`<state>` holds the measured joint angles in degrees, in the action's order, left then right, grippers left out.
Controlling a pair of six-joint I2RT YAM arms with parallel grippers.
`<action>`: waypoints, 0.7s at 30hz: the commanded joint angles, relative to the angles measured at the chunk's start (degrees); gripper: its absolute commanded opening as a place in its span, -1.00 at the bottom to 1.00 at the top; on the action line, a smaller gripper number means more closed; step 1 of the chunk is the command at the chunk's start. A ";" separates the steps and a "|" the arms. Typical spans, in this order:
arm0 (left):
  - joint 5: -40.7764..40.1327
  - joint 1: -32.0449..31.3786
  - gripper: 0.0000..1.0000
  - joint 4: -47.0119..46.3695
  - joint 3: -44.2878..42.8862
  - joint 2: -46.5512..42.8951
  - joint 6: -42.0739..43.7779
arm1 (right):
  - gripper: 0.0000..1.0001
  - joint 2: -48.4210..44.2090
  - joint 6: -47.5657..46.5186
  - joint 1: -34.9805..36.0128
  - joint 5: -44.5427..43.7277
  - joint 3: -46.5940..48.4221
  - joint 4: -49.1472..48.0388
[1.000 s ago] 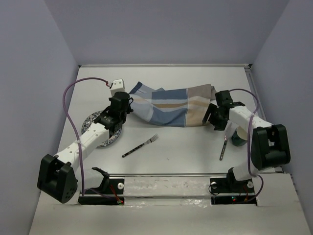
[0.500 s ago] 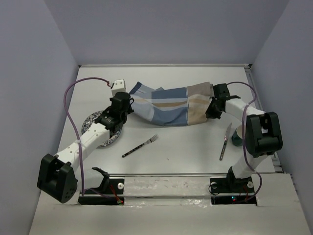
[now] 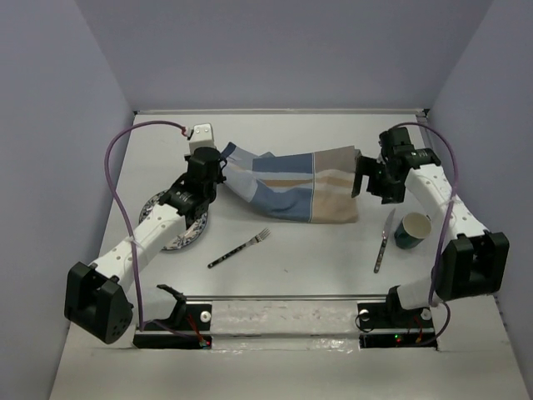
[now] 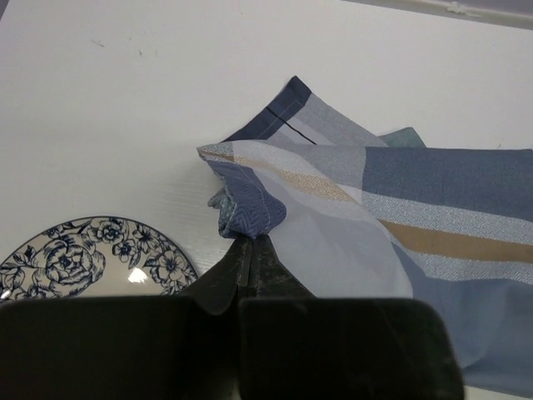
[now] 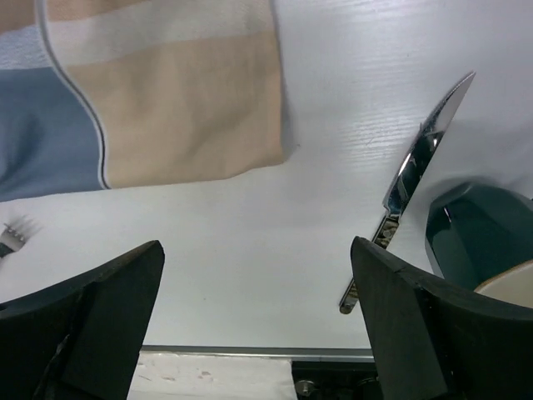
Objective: Set the dinner table for one person
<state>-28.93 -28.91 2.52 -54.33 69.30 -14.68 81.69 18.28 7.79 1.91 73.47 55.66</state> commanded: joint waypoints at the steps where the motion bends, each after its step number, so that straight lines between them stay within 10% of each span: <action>1: 0.19 -0.80 -1.00 -0.24 1.76 -2.24 -0.88 | 0.99 4.53 1.66 -0.76 1.59 -1.93 -3.35; 6: 0.54 -1.15 -1.00 0.29 3.26 -3.47 -1.76 | 0.81 0.50 12.11 -0.76 12.06 -11.49 -14.77; 21: 0.63 -2.56 -1.00 -0.50 5.46 -3.29 -2.64 | 0.22 8.22 22.67 -0.76 1.35 -23.28 -33.15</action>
<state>-27.42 -31.16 3.79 -49.17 67.61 -16.99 88.84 37.56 7.46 7.66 51.46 29.85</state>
